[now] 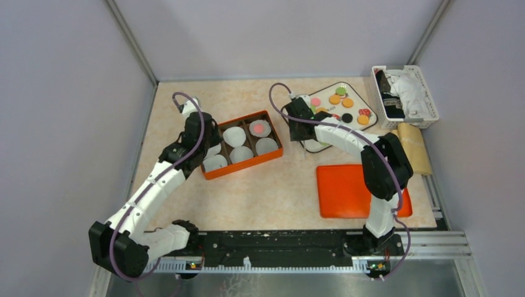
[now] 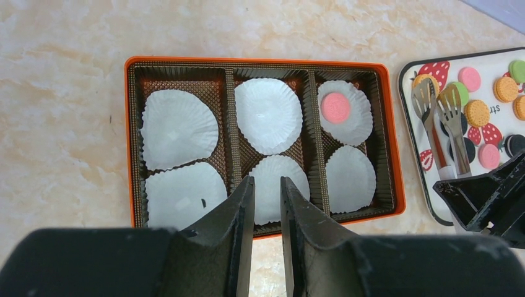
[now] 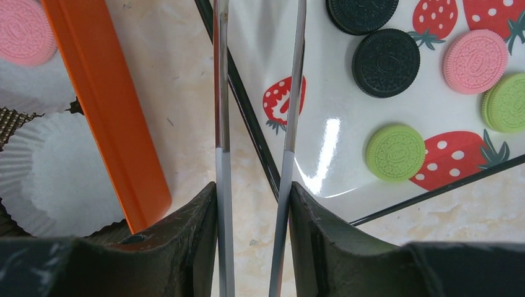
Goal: Pack the cookies
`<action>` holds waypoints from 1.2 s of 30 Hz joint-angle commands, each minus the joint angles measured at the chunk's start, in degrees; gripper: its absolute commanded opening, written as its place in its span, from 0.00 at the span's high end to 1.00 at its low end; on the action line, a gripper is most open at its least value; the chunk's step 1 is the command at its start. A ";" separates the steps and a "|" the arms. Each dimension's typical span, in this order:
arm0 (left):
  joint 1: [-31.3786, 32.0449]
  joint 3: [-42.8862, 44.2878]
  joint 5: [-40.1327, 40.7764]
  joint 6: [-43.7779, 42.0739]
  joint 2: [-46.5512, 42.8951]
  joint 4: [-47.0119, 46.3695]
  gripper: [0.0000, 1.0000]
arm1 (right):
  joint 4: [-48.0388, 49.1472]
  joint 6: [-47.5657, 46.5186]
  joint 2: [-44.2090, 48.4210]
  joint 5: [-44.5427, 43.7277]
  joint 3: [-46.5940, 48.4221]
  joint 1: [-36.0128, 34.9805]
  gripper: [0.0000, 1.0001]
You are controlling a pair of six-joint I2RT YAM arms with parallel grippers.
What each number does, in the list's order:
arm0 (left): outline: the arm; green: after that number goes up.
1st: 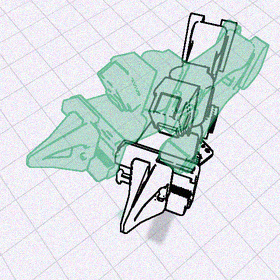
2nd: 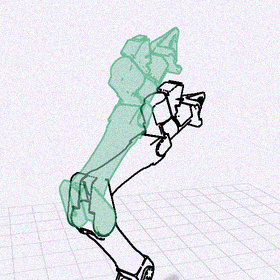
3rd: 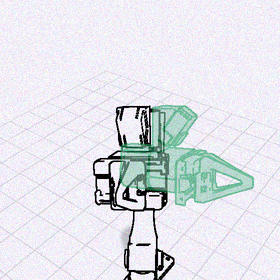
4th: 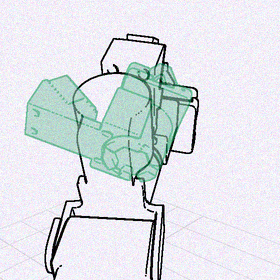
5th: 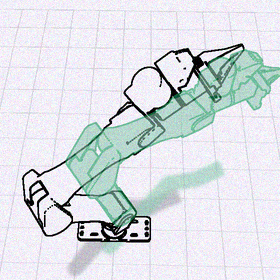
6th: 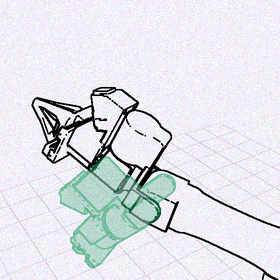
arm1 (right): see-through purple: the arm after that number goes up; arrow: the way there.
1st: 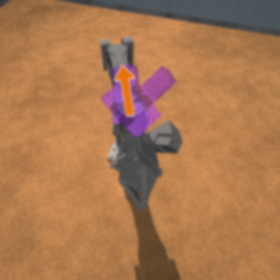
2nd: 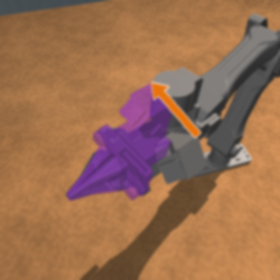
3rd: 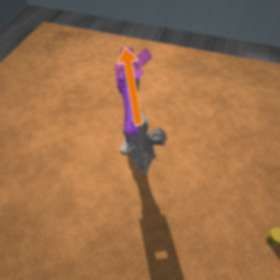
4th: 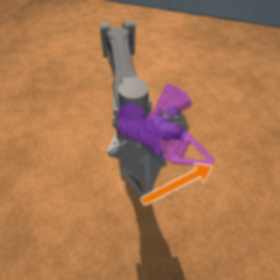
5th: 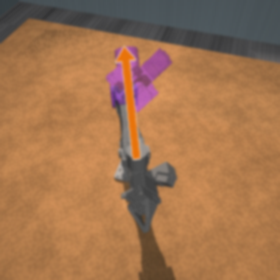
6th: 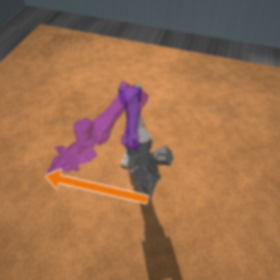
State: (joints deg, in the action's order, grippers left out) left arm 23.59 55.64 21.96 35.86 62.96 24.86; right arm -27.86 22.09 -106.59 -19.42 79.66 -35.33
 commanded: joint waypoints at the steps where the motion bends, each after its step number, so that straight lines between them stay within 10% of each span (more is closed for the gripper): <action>1: -0.30 -0.18 0.85 -0.17 -2.24 -0.67 0.72 | 1.32 -0.84 1.08 -0.97 4.35 0.68 0.75; 21: -0.31 0.94 1.68 -0.31 -3.64 0.53 0.73 | 0.11 -3.32 16.92 -0.85 4.00 -8.87 0.85; 36: -0.39 2.29 4.12 -0.33 -6.15 3.30 0.70 | -0.54 -1.92 10.91 6.61 8.07 -21.79 0.85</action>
State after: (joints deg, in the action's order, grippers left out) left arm 23.57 56.03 25.02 35.83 57.84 27.88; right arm -31.24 19.31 -92.84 -15.53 84.07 -56.64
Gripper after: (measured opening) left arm 0.296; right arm 0.388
